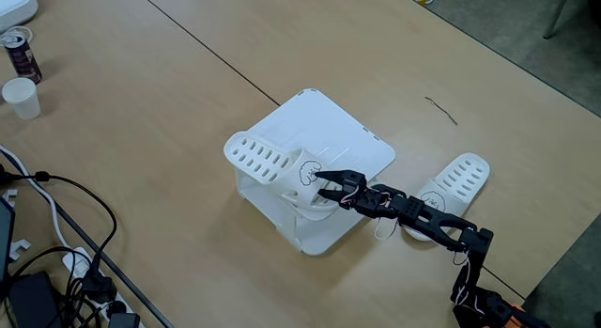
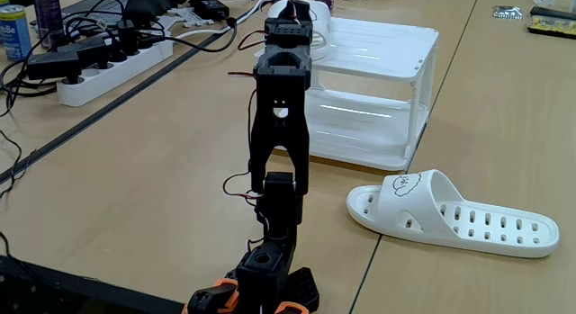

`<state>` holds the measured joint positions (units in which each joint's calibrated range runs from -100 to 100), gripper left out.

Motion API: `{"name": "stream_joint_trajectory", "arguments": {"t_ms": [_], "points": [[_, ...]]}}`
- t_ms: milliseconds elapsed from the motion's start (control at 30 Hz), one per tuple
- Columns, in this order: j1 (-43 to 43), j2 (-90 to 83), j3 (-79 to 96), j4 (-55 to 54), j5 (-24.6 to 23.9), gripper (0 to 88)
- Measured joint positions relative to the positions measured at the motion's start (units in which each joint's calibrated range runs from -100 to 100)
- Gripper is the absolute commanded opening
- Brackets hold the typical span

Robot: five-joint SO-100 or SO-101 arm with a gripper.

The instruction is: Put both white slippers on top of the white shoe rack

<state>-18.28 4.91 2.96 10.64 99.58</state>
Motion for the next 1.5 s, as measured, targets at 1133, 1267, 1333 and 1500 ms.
{"name": "stream_joint_trajectory", "arguments": {"t_ms": [1133,1267,1333,1500], "points": [[0.0,3.46,-6.11,0.0,0.0,0.7],[0.22,3.71,-6.11,0.0,0.0,0.7],[0.3,3.71,-6.11,0.0,0.0,0.7],[0.45,3.71,-6.11,0.0,0.0,0.7]]}}
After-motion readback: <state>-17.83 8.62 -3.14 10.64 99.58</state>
